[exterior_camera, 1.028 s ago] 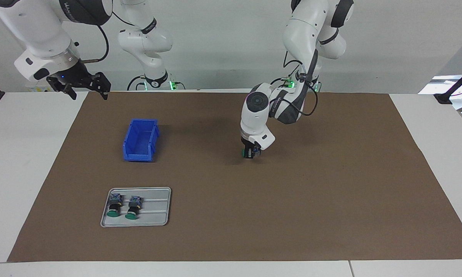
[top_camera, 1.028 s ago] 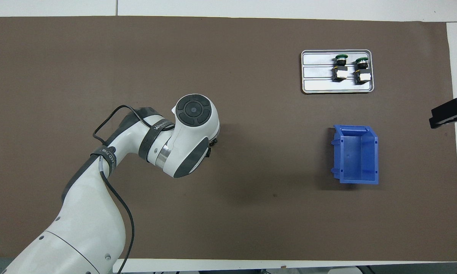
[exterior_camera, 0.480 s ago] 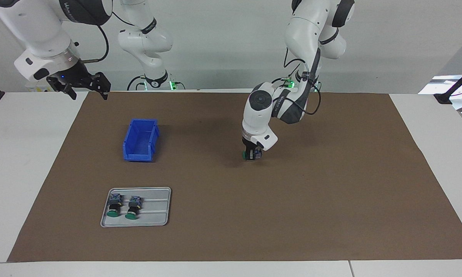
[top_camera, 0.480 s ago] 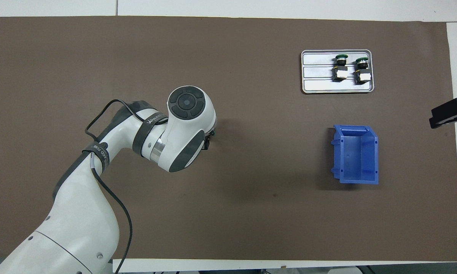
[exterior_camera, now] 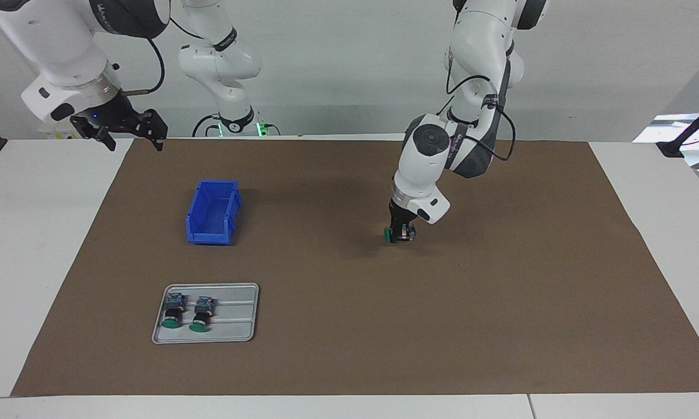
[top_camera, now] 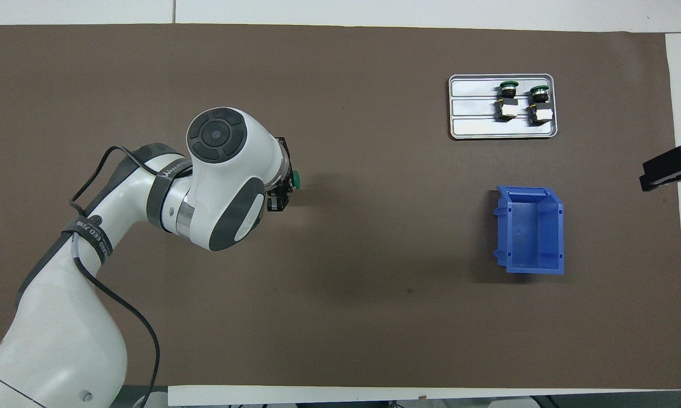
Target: Place and press button with both arms
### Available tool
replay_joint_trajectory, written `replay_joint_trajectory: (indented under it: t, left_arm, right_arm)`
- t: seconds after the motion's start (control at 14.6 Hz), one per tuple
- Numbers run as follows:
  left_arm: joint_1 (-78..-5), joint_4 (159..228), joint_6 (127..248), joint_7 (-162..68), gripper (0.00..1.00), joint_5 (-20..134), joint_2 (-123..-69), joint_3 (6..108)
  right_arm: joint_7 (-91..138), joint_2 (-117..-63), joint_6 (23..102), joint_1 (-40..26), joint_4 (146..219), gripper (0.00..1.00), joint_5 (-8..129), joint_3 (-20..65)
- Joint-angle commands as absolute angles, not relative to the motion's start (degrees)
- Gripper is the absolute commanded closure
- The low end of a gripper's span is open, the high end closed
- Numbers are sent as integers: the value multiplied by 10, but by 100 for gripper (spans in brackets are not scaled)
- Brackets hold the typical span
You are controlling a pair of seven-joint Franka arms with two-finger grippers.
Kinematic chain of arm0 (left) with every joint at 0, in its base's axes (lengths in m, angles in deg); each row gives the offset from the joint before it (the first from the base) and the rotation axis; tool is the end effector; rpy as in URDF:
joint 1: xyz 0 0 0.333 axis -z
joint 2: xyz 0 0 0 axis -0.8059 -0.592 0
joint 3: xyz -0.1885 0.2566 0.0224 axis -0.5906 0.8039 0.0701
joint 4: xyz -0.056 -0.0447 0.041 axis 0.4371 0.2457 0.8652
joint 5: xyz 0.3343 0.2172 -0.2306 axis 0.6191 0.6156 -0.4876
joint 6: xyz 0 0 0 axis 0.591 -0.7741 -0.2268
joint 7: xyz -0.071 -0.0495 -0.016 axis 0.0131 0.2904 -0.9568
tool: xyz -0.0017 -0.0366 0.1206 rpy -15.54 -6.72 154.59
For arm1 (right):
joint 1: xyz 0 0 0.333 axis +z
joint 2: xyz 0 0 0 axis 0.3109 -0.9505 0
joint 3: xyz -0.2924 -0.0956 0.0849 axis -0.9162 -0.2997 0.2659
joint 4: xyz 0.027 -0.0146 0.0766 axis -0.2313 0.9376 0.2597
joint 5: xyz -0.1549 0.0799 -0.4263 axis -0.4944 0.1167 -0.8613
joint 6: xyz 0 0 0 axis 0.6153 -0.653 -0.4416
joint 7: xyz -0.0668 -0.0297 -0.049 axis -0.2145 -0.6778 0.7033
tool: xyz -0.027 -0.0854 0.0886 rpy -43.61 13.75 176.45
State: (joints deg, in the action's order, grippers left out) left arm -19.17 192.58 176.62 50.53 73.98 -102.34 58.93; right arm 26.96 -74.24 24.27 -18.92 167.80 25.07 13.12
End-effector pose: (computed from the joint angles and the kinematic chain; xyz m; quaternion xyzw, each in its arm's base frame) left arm 0.5517 -0.4052 0.3074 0.7508 0.6569 -0.0547 0.0426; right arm 0.5957 -0.0457 0.6098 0.9958 0.0111 -0.0850 0.0333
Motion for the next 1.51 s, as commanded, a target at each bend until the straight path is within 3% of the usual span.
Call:
replay_joint_trajectory:
  t: [0.0, 0.27, 0.55, 1.16, 1.44]
  left_arm:
    - [-205, 1975, 1785, 450, 90, 683, -990, 587]
    - [-235, 1988, 1795, 334, 94, 545, -982, 587]
    - [-255, 2046, 1859, 157, 94, 364, -964, 587]
    - [-301, 2161, 1860, -177, 93, -20, -907, 587]
    - [-304, 2157, 1847, -197, 93, -80, -940, 587]
  right_arm:
    - [270, -729, 247, -188, 1694, 1, 246, 131]
    - [270, -729, 247, -188, 1694, 1, 245, 131]
    - [270, -729, 247, -188, 1694, 1, 245, 131]
    - [270, -729, 247, -187, 1694, 1, 245, 131]
    - [270, -729, 247, -187, 1694, 1, 245, 131]
